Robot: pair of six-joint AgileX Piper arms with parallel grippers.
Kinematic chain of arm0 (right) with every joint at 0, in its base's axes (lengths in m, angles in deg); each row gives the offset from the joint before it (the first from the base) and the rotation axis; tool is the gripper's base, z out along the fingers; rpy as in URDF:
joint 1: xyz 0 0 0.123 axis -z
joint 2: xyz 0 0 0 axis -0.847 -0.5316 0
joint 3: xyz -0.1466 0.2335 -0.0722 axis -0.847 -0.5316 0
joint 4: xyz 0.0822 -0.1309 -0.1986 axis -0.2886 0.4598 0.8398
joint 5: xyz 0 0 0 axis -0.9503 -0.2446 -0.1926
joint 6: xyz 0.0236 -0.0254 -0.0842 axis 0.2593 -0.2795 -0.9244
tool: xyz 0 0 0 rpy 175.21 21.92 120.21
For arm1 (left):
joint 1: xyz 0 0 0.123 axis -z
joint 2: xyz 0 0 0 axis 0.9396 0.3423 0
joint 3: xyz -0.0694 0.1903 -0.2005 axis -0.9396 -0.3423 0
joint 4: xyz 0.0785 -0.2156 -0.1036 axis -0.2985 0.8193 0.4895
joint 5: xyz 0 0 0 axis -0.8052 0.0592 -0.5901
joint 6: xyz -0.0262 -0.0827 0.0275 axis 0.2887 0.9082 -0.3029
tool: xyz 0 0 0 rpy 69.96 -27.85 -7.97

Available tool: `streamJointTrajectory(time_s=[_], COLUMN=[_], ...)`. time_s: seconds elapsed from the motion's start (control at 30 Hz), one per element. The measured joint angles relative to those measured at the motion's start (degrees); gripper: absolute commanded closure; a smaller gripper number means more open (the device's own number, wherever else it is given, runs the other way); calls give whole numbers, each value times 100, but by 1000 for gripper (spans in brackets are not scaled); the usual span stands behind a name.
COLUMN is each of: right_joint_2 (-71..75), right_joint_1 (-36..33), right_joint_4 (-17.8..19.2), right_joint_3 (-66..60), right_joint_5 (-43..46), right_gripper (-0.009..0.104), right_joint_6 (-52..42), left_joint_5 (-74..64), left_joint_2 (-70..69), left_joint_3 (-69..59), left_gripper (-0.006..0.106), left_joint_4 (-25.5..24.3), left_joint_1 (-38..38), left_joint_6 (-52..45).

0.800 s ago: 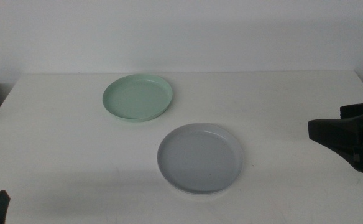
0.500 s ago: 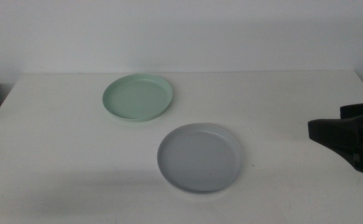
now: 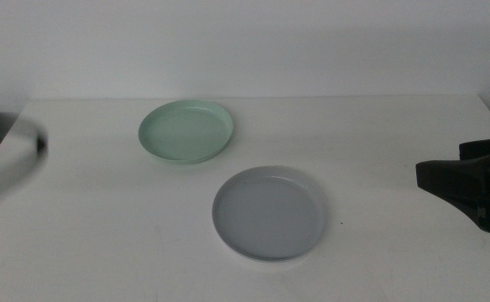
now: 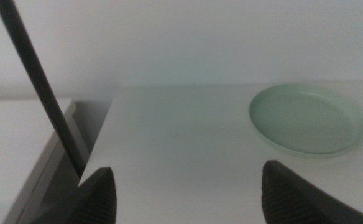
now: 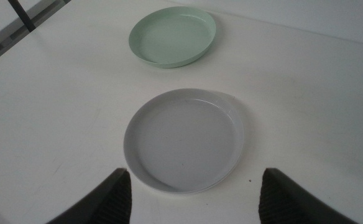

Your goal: Stack the three bowls on top of each other.

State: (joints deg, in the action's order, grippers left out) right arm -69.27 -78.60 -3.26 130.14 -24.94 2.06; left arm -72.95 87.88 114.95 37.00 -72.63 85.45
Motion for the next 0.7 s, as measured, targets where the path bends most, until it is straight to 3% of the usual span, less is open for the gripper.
streamJointTrajectory(time_s=[0.3, 0.6, 0.7], right_joint_2=[0, 0, 0], right_joint_1=[0, 0, 0], right_joint_4=[0, 0, 0], right_joint_3=[0, 0, 0], right_joint_5=[0, 0, 0], right_gripper=[43, 43, 43], right_joint_6=[0, 0, 0], left_joint_5=[-1694, -2155, -1984], left_joint_2=[2487, 4106, 4396], left_joint_3=[2590, 4066, 4152], left_gripper=[23, 23, 23], left_joint_4=[664, 2302, 2612], left_joint_1=[0, 0, 0], left_joint_6=[-436, -2082, -2198])
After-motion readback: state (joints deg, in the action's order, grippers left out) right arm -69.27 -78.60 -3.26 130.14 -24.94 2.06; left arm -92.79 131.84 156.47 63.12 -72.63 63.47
